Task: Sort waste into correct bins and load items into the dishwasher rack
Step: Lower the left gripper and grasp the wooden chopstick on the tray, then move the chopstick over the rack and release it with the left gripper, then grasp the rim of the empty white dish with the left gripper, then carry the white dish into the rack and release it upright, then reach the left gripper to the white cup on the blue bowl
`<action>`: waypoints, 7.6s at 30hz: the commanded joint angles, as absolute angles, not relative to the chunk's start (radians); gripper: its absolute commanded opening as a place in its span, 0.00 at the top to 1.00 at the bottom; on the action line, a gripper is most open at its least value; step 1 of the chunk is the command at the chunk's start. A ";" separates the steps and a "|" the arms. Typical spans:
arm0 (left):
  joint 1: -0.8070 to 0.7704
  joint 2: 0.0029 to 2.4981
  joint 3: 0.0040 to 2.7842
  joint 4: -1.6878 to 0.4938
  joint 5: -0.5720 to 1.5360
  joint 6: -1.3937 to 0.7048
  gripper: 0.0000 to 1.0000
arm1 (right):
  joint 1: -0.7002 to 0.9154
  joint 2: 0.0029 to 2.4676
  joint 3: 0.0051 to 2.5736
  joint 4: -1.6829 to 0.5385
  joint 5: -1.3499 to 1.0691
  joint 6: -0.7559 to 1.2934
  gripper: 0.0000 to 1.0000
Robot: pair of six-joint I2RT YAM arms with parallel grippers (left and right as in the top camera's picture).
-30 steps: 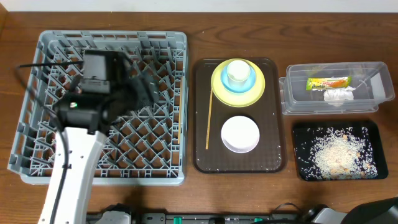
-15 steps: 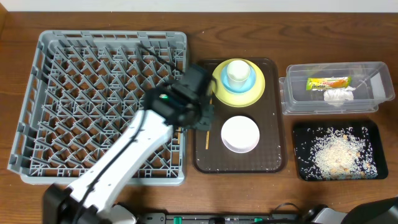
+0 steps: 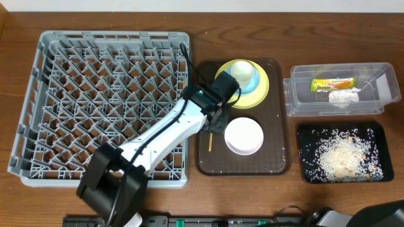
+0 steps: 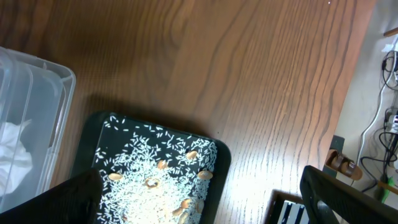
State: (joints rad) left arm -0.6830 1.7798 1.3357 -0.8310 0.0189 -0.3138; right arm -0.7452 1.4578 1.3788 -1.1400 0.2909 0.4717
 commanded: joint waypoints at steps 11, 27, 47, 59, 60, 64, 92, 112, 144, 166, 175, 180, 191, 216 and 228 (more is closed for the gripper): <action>-0.686 1.902 1.338 -0.670 -0.001 -0.311 0.69 | -0.753 1.451 1.378 -1.141 0.298 0.493 0.01; -0.686 2.068 1.338 -0.592 -0.061 -0.311 0.69 | -0.753 1.451 1.378 -1.141 0.298 0.493 0.01; -0.645 1.802 1.343 -0.647 -0.065 -0.311 0.94 | -0.753 1.451 1.378 -1.141 0.299 0.493 0.01; -0.453 1.499 1.343 -0.772 -0.102 -0.327 0.94 | -0.753 1.451 1.378 -1.141 0.299 0.493 0.01; -0.436 1.500 1.343 -0.789 -0.102 -0.327 0.94 | -0.753 1.451 1.378 -1.141 0.298 0.493 0.01; -0.404 1.531 1.329 -0.833 -0.095 -0.327 0.94 | -0.753 1.451 1.378 -1.141 0.299 0.493 0.01; -0.437 1.564 1.294 -0.837 0.315 -0.327 0.57 | -0.753 1.451 1.378 -1.141 0.298 0.493 0.01; -0.984 1.679 1.259 -0.599 0.047 -0.360 0.58 | -0.753 1.451 1.378 -1.141 0.298 0.493 0.01; -0.979 1.797 1.320 -0.559 0.011 -0.353 0.94 | -0.753 1.451 1.378 -1.141 0.298 0.493 0.01; 0.060 1.879 1.356 0.539 1.421 -1.163 0.93 | -0.753 1.451 1.378 -1.141 0.299 0.493 0.01; 0.112 2.165 1.357 0.881 1.421 -1.435 0.93 | -0.753 1.451 1.378 -1.141 0.298 0.493 0.01; 0.112 2.211 1.357 0.889 1.420 -1.434 0.93 | -0.753 1.451 1.378 -1.141 0.298 0.493 0.01; 0.172 2.210 1.360 0.930 1.423 -1.436 0.40 | -0.753 1.451 1.378 -1.141 0.299 0.493 0.01; 0.197 1.806 1.378 0.956 1.455 -1.448 0.17 | -0.753 1.451 1.378 -1.142 0.299 0.493 0.01; -0.044 1.768 1.378 0.742 1.290 -1.326 0.16 | -0.753 1.451 1.378 -1.141 0.299 0.493 0.01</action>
